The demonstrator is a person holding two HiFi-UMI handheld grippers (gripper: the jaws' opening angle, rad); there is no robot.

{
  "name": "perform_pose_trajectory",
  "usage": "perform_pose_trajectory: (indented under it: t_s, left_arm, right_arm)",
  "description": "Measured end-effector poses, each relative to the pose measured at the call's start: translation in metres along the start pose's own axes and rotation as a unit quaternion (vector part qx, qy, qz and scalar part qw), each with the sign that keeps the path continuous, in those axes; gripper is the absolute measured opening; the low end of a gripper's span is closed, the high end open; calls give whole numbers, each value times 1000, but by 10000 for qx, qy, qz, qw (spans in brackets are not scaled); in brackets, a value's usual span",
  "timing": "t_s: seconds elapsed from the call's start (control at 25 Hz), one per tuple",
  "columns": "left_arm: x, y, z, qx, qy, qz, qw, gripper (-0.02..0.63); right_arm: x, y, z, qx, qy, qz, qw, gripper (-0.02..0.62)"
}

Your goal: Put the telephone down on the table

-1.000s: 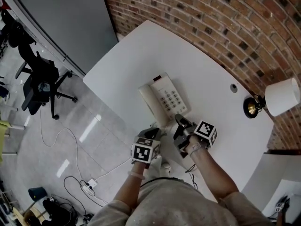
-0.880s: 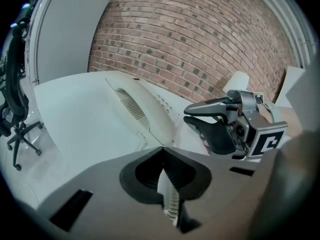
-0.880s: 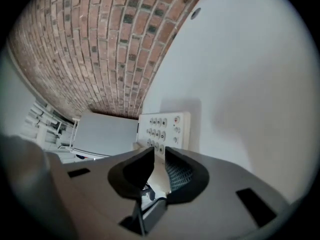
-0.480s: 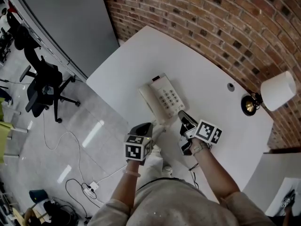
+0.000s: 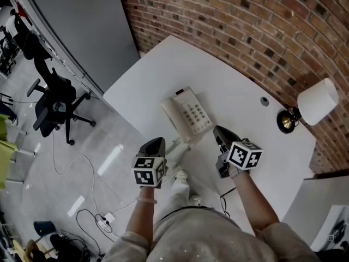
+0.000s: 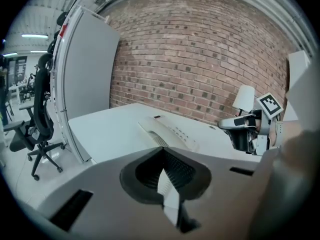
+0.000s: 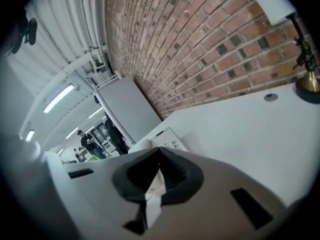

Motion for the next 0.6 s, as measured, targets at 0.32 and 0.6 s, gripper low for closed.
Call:
perform_pose_trajectory:
  t_s: [0.32, 0.6]
  left_arm:
    - [-30, 9, -4, -16, 223, 566, 9981, 5]
    - [-59, 15, -6, -40, 393, 1032, 9939, 5]
  right_arm:
    - [-26, 12, -14, -1017, -274, 288, 9940, 5]
    - [-49, 25, -36, -1867, -403, 599, 9798, 5]
Point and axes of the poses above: the fingertips, and each gripper's own axes: x forward along the fingers, z to its right, y out of its top, the point moved 5 cm from there along -x, backward along the fingers, and after that the axes turned 15 degrees about -z, right-handed, at the moved point
